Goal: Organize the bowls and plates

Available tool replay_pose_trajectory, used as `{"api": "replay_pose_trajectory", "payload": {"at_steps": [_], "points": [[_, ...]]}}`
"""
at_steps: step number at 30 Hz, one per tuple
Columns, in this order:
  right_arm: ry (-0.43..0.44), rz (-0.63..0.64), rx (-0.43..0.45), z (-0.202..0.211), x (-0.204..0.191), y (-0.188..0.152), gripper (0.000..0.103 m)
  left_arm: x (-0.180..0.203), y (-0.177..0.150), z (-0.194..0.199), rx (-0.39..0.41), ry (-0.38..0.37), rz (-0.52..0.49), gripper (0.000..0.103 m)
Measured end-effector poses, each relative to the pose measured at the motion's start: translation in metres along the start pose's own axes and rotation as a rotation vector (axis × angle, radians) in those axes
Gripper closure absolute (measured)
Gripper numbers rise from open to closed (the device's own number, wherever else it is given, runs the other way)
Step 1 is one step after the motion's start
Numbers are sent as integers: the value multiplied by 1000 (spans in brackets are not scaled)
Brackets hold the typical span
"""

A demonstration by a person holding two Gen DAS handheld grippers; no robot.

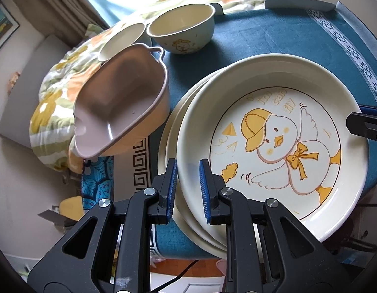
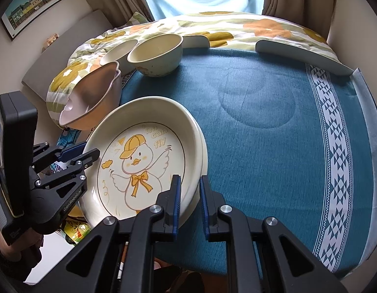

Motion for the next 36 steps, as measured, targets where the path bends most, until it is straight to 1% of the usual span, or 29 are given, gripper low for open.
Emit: {"api": "replay_pose_trajectory", "payload": {"at_steps": [17,23,30,32,33,36], "points": [[-8,7,0,-3,0,1,89,1,0,0,-20,40,-8,87],[-10,4,-5,-6,1,1,89,2,2,1,-35,80,-23,87],[-2,0,-5,-5,1,3,89,-2,2,-1,-33,52,-2,87],[6,0,5,-1,1,4,89,-6,1,0,-40,25,12,87],[13,-1,14,3,0,7,89,-9,2,3,-35,7,26,87],[37,1,46,19,-3,18,89,-24,6,23,19,-37,79,87]]}}
Point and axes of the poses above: each gripper's, at about its wrist camera, not at the fingertips, and z roughly against the way its jaws point, x to its right, y to its top, the point moved 5 cm from there along -z, roughly the way its jaws point, and after that the axes turned 15 degrees about -z, right-handed, at the moved point
